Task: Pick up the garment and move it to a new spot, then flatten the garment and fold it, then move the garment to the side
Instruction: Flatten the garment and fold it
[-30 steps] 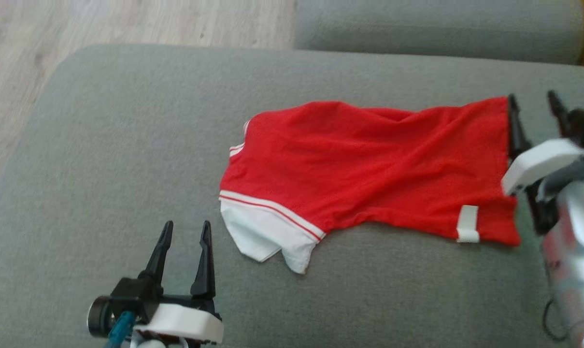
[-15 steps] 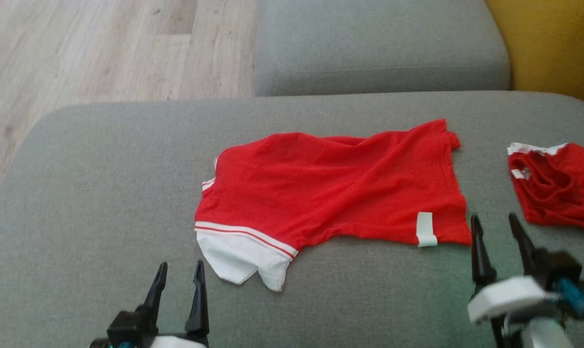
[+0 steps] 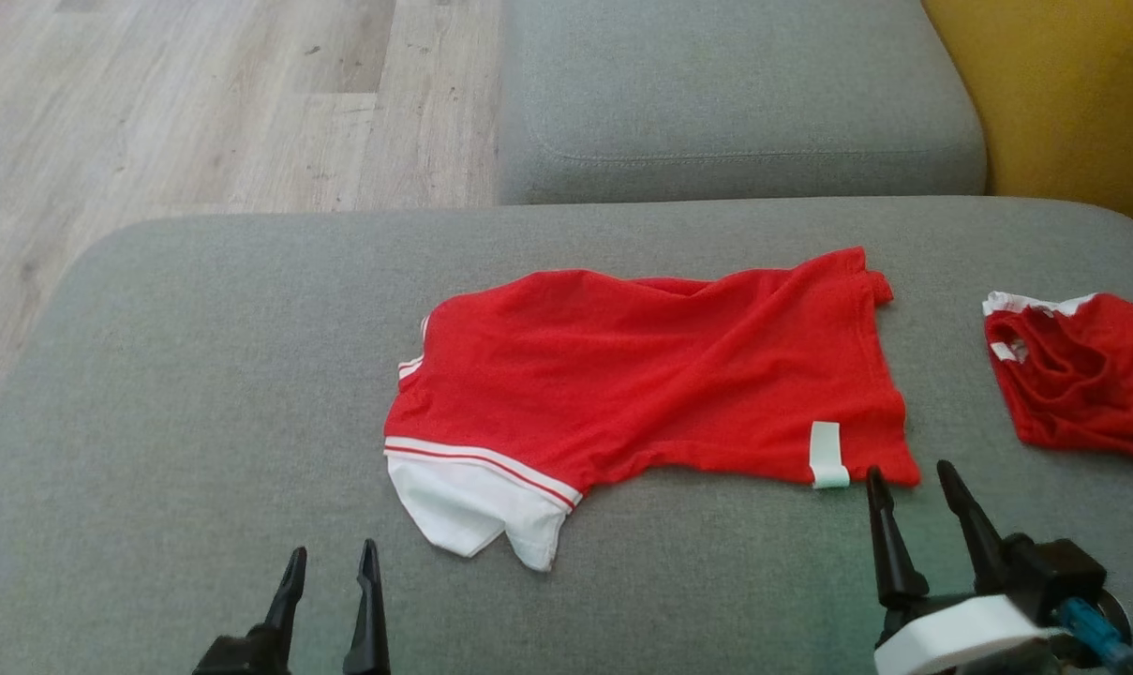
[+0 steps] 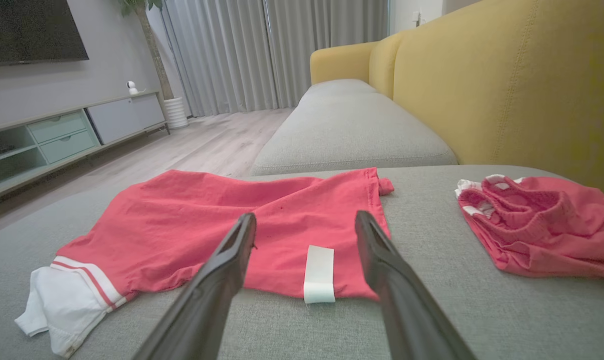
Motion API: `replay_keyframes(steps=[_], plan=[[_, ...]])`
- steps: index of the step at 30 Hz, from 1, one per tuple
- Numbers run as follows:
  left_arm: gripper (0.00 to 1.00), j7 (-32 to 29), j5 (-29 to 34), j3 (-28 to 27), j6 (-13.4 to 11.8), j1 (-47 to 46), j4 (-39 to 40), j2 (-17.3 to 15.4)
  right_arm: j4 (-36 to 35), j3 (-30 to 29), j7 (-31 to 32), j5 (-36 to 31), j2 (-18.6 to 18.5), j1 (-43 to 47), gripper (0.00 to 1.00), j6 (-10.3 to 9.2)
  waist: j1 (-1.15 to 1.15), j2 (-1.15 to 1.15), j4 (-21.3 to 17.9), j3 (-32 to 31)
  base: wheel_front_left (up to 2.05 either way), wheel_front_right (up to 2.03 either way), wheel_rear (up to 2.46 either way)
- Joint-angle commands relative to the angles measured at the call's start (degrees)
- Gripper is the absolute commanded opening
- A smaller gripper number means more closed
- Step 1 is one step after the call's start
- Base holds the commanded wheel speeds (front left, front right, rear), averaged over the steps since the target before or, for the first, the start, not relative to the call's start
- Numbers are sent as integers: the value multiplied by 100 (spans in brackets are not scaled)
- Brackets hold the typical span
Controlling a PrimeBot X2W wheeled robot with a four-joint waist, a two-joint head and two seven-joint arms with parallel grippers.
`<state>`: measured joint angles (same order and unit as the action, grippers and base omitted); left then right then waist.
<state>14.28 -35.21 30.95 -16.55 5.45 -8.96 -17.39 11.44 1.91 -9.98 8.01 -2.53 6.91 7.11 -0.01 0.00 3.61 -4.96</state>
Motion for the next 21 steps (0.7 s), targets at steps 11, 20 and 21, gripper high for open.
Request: replay_keyframes(steps=[11, 20, 21], plan=[[100, 71, 107, -223, 59, -307, 86, 3, -362, 196, 97, 6, -35, -69, 100, 37, 1, 0, 17, 56, 0, 0, 0], [100, 54, 141, -184, 63, -368, 104, 4, -466, 202, 138, -6, -35, -78, 100, 37, 1, 0, 2, 180, 0, 0, 0], [100, 28, 147, -164, 71, -392, 87, 4, -483, 204, 142, -8, -35, -88, 100, 37, 1, 0, -6, 208, 0, 0, 0]])
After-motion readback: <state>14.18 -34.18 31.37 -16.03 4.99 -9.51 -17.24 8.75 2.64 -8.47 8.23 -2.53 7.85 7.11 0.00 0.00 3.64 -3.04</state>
